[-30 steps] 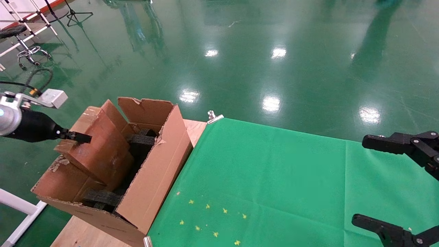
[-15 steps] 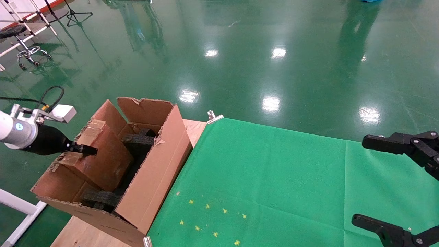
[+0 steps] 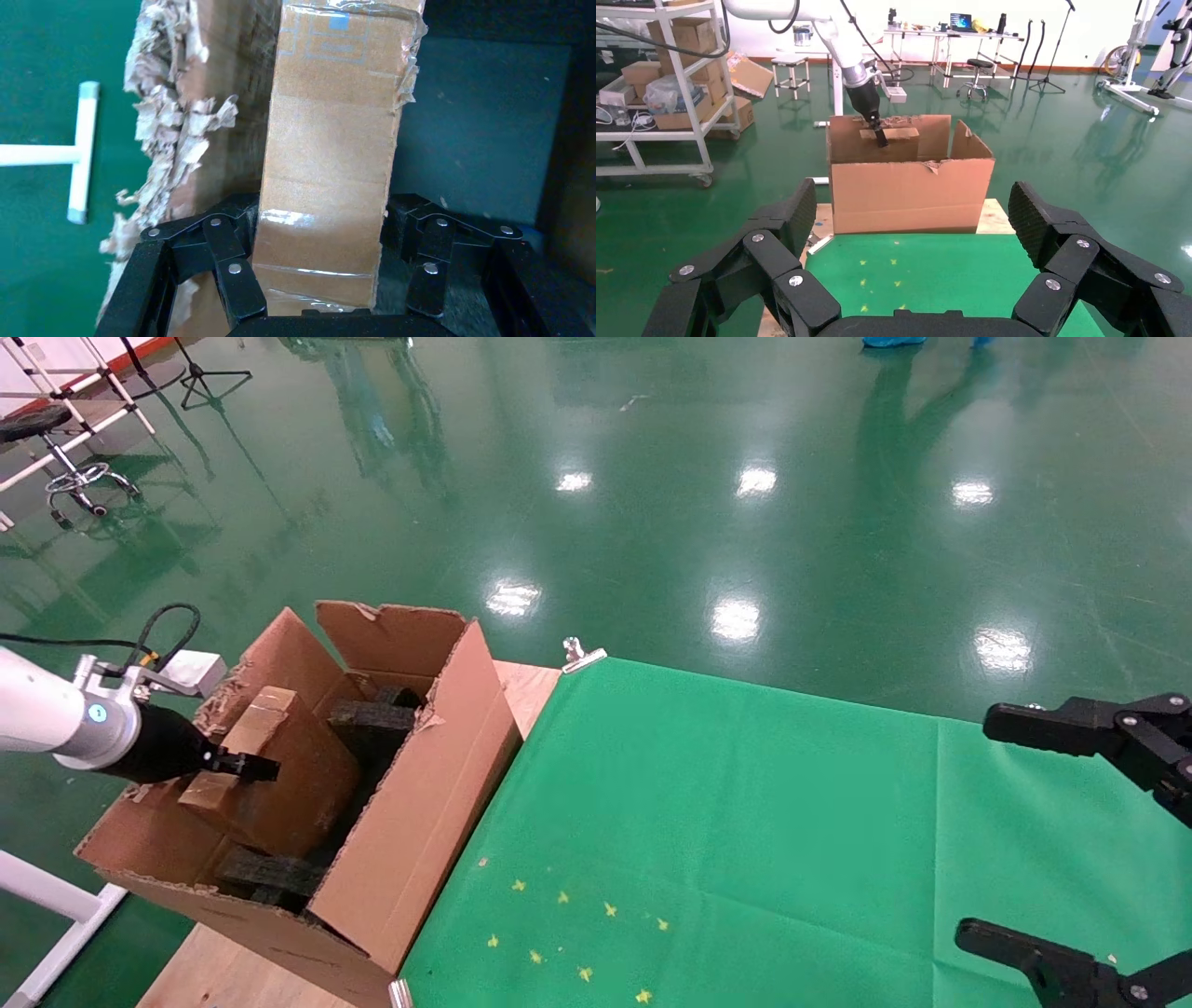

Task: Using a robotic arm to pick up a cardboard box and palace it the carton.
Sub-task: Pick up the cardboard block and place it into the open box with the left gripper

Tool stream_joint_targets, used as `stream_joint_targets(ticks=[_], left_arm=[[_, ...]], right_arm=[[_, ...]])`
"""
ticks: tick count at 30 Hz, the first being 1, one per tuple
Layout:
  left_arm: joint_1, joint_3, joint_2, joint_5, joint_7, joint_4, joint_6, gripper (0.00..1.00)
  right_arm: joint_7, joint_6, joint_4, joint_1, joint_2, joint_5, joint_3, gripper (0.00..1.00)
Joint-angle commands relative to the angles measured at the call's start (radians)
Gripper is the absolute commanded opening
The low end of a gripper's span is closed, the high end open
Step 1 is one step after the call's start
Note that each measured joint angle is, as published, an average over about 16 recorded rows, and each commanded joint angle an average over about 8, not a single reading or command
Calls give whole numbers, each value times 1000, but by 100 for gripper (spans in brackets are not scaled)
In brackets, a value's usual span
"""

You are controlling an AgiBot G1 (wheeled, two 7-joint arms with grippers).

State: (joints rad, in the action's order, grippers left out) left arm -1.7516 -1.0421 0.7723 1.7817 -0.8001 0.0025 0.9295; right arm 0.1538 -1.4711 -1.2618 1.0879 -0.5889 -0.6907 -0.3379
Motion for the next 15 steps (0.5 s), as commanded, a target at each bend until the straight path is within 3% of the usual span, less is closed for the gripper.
stream_joint_targets(ticks=[1, 15], left_arm=[[16, 2, 6, -3, -5, 2, -32, 0], [102, 17, 44, -24, -15, 2, -110, 0]], right_arm=[[0, 0, 0, 0, 0, 0, 0, 100], [0, 0, 0, 0, 0, 0, 0, 100]])
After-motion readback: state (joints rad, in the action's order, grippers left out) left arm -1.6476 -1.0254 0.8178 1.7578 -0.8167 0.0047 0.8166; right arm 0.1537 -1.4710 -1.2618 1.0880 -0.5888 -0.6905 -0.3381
